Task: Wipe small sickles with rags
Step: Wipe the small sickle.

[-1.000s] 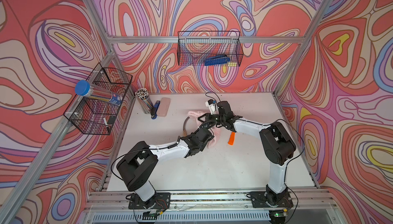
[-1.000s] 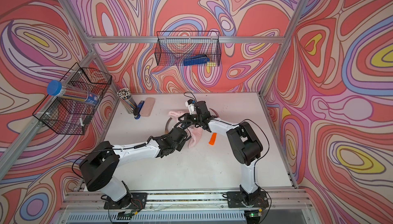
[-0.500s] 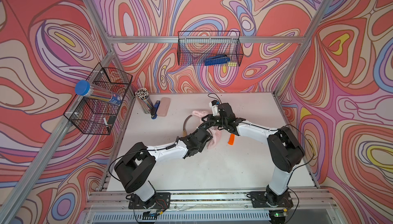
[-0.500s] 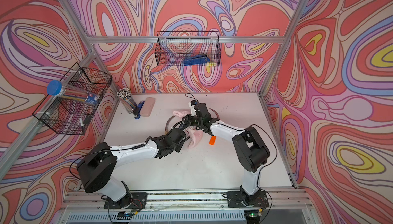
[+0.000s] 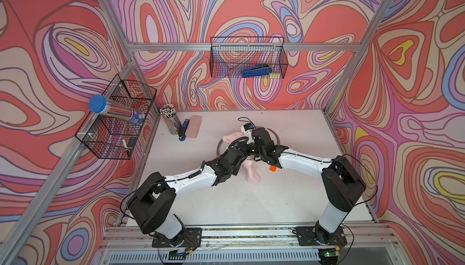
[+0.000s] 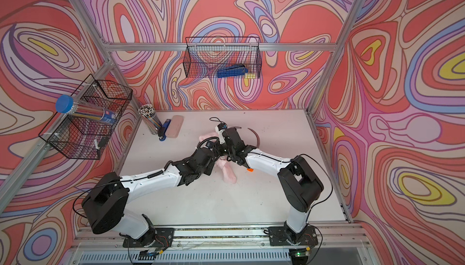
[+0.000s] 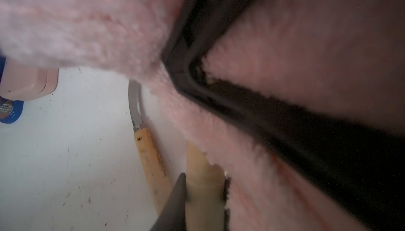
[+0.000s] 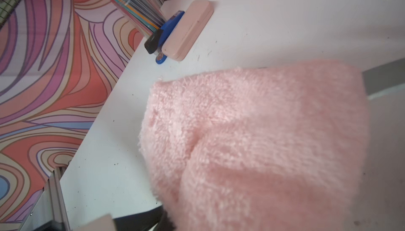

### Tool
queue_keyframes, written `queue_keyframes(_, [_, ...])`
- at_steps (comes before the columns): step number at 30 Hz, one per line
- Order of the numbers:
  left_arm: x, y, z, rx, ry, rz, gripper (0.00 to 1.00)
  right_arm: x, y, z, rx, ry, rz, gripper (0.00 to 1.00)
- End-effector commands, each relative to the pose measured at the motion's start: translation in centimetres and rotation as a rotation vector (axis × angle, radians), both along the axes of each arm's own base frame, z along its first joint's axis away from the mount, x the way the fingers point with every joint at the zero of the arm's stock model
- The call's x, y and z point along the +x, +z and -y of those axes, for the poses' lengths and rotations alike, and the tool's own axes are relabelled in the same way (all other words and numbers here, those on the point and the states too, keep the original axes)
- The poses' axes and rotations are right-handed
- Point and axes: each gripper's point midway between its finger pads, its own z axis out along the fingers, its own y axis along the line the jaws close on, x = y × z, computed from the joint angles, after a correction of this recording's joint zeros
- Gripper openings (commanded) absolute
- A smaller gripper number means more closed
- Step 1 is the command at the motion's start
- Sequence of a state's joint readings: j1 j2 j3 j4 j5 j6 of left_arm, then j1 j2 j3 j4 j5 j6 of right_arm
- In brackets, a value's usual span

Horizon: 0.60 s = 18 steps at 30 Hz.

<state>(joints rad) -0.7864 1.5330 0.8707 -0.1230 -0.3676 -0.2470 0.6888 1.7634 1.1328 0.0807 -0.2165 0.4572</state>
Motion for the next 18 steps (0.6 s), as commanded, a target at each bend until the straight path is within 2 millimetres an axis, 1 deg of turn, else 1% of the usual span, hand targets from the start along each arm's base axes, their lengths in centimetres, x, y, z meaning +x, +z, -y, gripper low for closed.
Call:
queue_keyframes(1, [1.1, 2.4, 0.5, -0.063, 0.021, 0.075, 0.00, -3.2, -2.3, -2.7, 0.017, 0.120, -0.053, 0.00])
queue_keyframes(3, [1.1, 2.4, 0.4, -0.055, 0.025, 0.076, 0.00, -3.8, -3.0, -3.0, 0.020, 0.132, -0.069, 0.00])
queue_keyframes(6, [1.0, 2.4, 0.2, -0.054, 0.033, 0.073, 0.00, -3.8, -3.8, -2.7, 0.011, 0.117, -0.083, 0.00])
queue_keyframes(9, [0.7, 2.2, 0.3, -0.063, 0.033, 0.047, 0.00, -2.8, -4.8, -2.0, -0.016, 0.063, -0.097, 0.00])
queue_keyframes(11, [0.1, 1.5, -0.5, -0.058, 0.077, -0.002, 0.00, -1.8, -5.4, -1.2, -0.012, 0.035, -0.124, 0.00])
queue_keyframes(13, [-0.8, 0.8, -1.3, -0.041, 0.126, -0.079, 0.00, -1.1, -6.3, -0.3, 0.002, 0.015, -0.151, 0.00])
queue_keyframes(16, [-1.6, 1.2, -3.1, -0.025, 0.284, -0.149, 0.00, -0.7, -7.0, 0.1, -0.005, -0.004, -0.150, 0.00])
queue_keyframes(17, [-1.9, 1.3, -3.0, -0.031, 0.294, -0.178, 0.00, -0.6, -7.0, 0.1, -0.007, -0.004, -0.147, 0.00])
queue_keyframes(18, [-2.1, 1.1, -2.1, -0.058, 0.265, -0.206, 0.00, -0.5, -7.2, 0.2, -0.014, -0.013, -0.148, 0.00])
